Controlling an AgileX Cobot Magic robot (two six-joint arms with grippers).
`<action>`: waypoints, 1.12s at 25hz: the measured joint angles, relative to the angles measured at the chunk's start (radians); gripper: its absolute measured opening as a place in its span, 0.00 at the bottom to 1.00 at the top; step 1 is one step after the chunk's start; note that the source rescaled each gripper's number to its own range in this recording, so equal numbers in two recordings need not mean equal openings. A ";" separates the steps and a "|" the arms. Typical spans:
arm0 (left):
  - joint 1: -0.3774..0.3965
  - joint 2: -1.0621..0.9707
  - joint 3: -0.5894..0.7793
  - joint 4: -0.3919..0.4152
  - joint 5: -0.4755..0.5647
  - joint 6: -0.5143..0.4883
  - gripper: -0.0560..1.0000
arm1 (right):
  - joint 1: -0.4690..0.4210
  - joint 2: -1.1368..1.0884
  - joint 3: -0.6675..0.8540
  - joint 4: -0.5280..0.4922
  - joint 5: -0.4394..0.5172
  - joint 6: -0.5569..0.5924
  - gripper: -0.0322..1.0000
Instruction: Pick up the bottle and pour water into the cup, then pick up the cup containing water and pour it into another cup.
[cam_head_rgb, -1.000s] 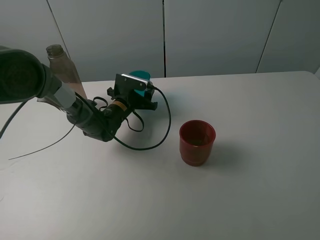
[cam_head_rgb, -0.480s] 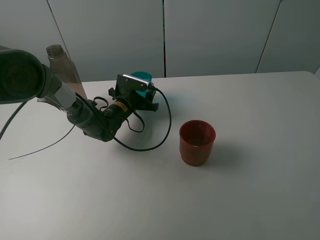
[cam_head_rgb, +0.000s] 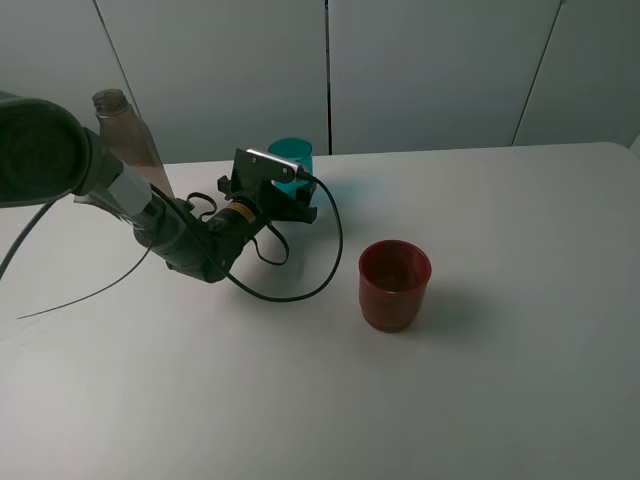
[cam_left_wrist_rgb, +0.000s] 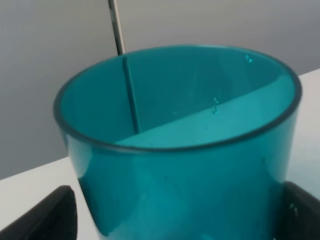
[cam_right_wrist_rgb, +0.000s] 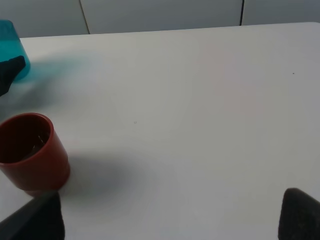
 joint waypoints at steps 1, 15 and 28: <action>0.000 -0.004 0.000 0.000 0.008 0.000 0.99 | 0.000 0.000 0.000 0.000 0.000 0.000 0.03; 0.000 -0.272 0.263 0.005 0.046 0.041 1.00 | 0.000 0.000 0.000 0.000 0.000 0.000 0.03; 0.000 -0.900 0.466 0.005 0.684 0.044 1.00 | 0.000 0.000 0.000 0.000 0.000 0.007 0.03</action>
